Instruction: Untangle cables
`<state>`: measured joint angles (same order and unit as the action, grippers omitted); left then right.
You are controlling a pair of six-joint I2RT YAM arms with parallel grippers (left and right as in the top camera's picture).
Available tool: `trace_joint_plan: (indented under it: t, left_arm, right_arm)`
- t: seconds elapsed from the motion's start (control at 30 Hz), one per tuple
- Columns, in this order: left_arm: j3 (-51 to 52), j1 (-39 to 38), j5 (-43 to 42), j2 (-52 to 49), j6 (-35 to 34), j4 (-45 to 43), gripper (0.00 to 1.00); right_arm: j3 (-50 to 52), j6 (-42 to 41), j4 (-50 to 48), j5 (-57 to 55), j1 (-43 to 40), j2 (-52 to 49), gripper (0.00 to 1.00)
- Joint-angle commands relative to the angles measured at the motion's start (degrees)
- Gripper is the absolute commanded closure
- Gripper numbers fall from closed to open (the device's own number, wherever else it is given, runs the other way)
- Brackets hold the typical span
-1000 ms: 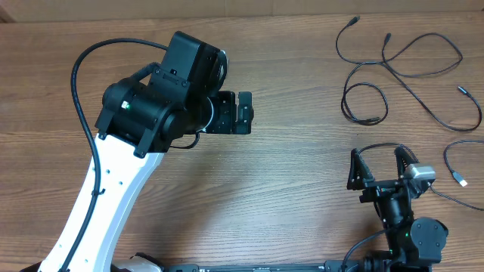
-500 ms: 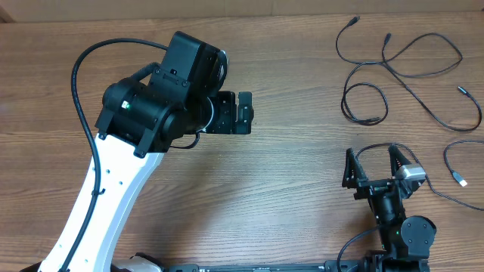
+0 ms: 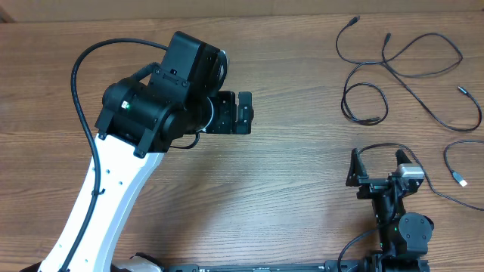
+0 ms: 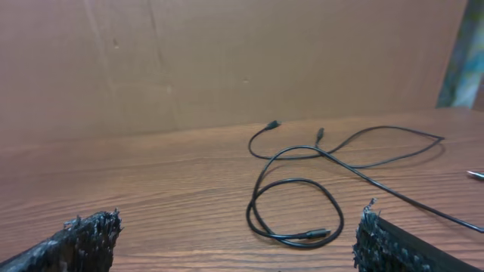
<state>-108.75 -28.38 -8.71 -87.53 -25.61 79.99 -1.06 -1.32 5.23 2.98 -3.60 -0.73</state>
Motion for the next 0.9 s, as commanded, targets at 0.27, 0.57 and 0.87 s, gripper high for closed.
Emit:
trace_joint_plan:
  t: [0.27,0.57,0.87]
  left_arm:
    - [-0.04,0.24,0.35,0.74,-0.79,-0.04,0.01]
    - [-0.04,0.24,0.35,0.74,-0.79,-0.04,0.0]
    - [-0.04,0.24,0.35,0.7,-0.79,-0.04,0.0]
  right_arm:
    - [0.57,0.09,-0.09,-1.86,0.37,0.57,0.0]
    - [0.57,7.78,-0.2,-1.03,0.37,0.57,0.0]
    - [0.57,5.81,-0.17,-1.44,0.37,0.57,0.0]
